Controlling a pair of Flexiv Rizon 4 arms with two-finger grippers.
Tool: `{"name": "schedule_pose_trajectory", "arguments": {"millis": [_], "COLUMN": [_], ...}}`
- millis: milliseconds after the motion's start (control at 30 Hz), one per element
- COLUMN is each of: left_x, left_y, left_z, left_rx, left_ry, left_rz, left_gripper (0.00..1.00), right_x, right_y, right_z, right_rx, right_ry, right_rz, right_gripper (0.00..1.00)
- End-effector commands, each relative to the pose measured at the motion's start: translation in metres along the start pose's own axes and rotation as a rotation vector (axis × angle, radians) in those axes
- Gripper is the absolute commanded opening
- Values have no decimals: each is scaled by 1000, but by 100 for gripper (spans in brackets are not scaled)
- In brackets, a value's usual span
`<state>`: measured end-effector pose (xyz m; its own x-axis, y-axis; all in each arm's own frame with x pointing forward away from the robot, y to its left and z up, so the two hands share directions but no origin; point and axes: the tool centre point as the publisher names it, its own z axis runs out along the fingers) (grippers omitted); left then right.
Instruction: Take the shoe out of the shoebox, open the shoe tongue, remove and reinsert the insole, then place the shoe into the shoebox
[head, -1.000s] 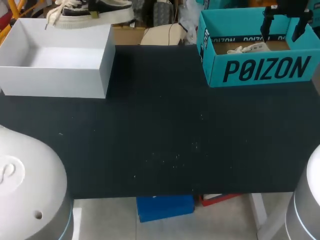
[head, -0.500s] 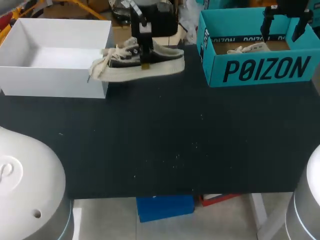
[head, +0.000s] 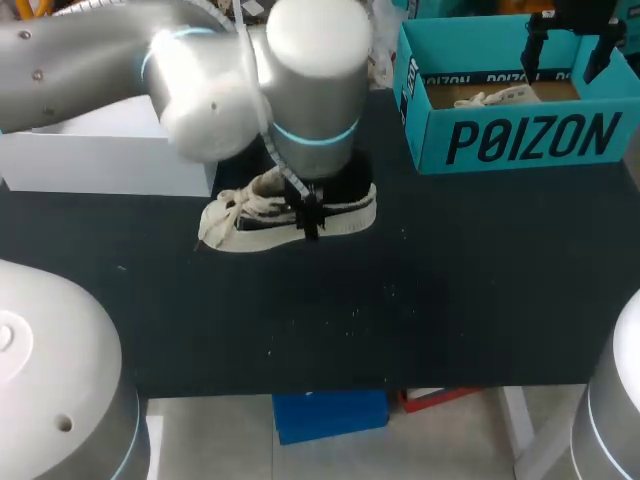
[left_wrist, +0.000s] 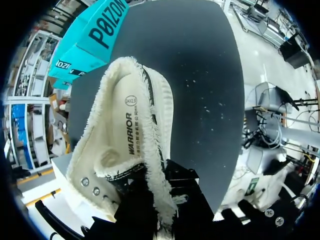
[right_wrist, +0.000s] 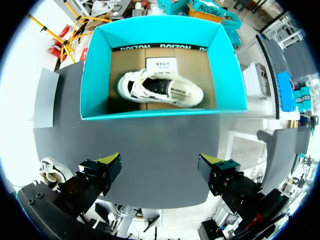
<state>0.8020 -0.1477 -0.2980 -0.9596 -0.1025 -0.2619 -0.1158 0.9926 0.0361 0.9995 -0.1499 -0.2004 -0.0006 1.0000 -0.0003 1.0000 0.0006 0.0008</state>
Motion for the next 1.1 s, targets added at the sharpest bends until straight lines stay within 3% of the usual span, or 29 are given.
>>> {"name": "schedule_pose_trajectory", "arguments": {"millis": [33,333,500,767,800,833,967,1100], "left_x": [3,-11,-15,-25,-24,-24,-24,-24], "left_y": [-7,-17,-21,-23,-25,-26,-28,-22], "left_z": [62,107,123,131,131,130,111,72], "left_rx": [23,147,135,122,122,129,203,335], "left_ry": [-144,-100,-121,-116,-103,-96,-36,46], "left_rz": [17,149,193,188,188,190,209,243], "left_gripper": [0,0,0,0,64,100,100,100], "right_x": [0,0,0,0,0,0,0,0], "right_y": [0,0,0,0,0,0,0,0], "right_z": [0,0,0,0,0,0,0,0], "right_rx": [0,0,0,0,0,0,0,0], "right_ry": [0,0,0,0,0,0,0,0], "right_rz": [0,0,0,0,0,0,0,0], "right_gripper": [100,100,100,100,100,100,100,100]}}
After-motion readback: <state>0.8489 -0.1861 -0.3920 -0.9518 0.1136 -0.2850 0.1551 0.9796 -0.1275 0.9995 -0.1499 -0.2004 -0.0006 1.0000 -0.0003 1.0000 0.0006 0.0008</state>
